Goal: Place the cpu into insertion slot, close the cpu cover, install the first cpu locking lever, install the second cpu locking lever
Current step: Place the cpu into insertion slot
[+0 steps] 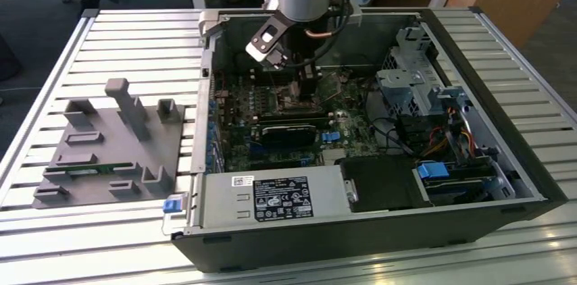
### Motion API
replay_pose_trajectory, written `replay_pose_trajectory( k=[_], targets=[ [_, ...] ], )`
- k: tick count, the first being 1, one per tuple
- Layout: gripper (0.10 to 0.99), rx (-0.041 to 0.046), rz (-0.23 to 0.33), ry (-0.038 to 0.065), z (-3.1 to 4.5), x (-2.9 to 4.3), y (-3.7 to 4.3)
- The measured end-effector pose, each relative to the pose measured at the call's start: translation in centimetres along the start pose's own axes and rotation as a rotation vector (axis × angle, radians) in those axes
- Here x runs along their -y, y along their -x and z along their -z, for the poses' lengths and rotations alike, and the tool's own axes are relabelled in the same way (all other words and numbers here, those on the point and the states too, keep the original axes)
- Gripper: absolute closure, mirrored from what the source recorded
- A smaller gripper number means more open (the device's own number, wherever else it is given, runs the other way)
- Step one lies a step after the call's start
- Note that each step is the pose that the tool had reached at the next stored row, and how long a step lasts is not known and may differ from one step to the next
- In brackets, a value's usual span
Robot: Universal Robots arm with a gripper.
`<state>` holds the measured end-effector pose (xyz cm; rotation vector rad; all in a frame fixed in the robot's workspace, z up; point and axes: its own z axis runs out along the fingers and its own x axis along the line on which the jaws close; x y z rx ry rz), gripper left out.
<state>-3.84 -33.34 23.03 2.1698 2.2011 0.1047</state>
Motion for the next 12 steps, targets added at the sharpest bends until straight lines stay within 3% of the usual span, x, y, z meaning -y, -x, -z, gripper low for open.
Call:
replay_pose_trajectory(
  k=[6,12],
  targets=[
    [0.545,-0.0001,0.000,0.000,-0.85,0.07,-0.03],
    [0.545,0.0001,0.000,0.000,-1.20,0.11,-0.04]
  ],
)
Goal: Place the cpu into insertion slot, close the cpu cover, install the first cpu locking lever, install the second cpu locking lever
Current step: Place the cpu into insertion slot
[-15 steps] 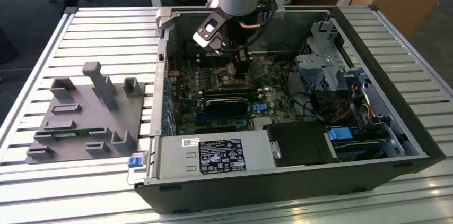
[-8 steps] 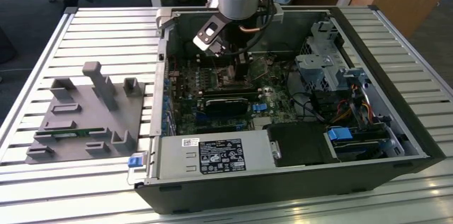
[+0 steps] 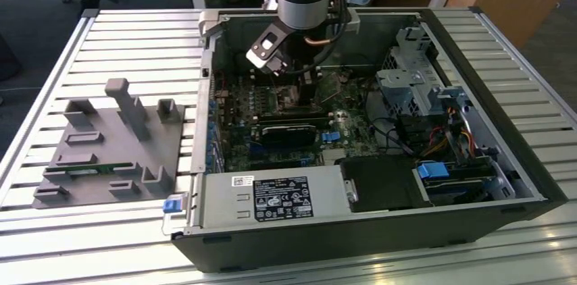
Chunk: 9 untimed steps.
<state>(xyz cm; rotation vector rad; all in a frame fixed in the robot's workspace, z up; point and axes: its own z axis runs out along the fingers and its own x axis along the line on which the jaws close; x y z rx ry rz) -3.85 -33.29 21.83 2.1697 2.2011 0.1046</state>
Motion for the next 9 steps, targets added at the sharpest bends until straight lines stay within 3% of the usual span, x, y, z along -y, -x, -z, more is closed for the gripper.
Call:
replay_pose_trajectory(
  k=[9],
  targets=[
    [0.545,-0.0001,0.000,0.000,-0.15,0.05,-0.23]
  ],
)
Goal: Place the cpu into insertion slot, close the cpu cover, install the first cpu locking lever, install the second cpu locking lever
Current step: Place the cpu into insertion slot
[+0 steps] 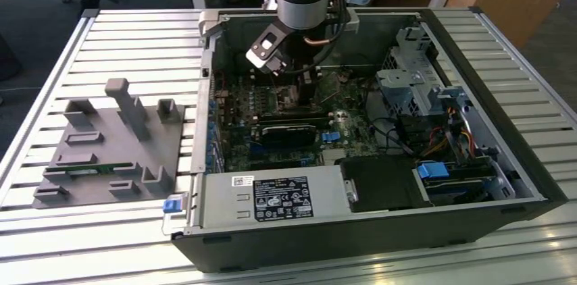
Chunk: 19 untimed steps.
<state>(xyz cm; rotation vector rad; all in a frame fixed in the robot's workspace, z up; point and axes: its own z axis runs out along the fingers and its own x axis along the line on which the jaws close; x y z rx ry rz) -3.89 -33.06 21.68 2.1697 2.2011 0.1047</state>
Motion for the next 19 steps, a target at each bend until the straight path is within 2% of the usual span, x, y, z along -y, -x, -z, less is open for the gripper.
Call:
replay_pose_trajectory(
  k=[6,10,19],
  targets=[
    [0.545,-0.0001,0.000,0.000,-0.10,0.03,-0.39],
    [0.545,0.0000,0.000,0.000,-0.30,0.34,-0.55],
    [0.545,0.0000,0.000,0.000,-1.23,0.69,-0.74]
  ],
)
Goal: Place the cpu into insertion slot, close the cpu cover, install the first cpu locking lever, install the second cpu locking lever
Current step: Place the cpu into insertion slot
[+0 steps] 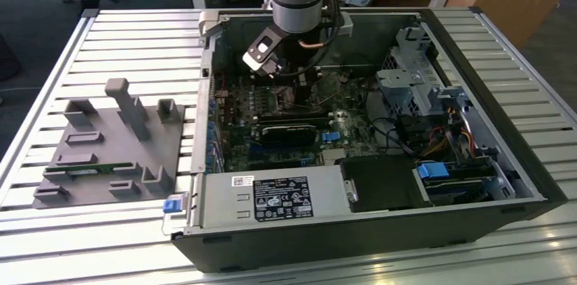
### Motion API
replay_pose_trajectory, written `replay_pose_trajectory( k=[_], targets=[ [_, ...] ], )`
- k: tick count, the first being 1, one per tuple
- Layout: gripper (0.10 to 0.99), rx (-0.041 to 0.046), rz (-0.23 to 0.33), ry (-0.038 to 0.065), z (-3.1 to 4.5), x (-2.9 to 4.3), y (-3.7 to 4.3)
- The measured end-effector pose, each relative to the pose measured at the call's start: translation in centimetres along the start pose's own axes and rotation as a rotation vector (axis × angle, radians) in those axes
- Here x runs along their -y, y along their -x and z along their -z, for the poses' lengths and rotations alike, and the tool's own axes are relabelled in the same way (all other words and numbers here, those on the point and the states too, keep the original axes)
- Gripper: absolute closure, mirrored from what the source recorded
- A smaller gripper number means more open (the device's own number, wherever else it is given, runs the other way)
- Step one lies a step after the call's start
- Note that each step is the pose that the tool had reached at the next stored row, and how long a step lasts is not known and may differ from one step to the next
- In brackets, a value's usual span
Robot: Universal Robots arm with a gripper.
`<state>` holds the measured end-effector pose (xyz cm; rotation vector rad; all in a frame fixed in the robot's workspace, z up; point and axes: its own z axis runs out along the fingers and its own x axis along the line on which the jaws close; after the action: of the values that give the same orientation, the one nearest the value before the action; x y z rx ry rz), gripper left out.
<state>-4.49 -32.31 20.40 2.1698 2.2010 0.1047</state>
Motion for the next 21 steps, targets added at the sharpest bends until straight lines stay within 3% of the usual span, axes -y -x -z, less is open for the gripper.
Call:
replay_pose_trajectory(
  k=[8,21],
  targets=[
    [0.545,0.0000,0.000,0.000,-0.65,0.10,0.00],
    [0.545,0.0002,0.000,-0.001,-0.96,0.25,-0.03]
  ],
)
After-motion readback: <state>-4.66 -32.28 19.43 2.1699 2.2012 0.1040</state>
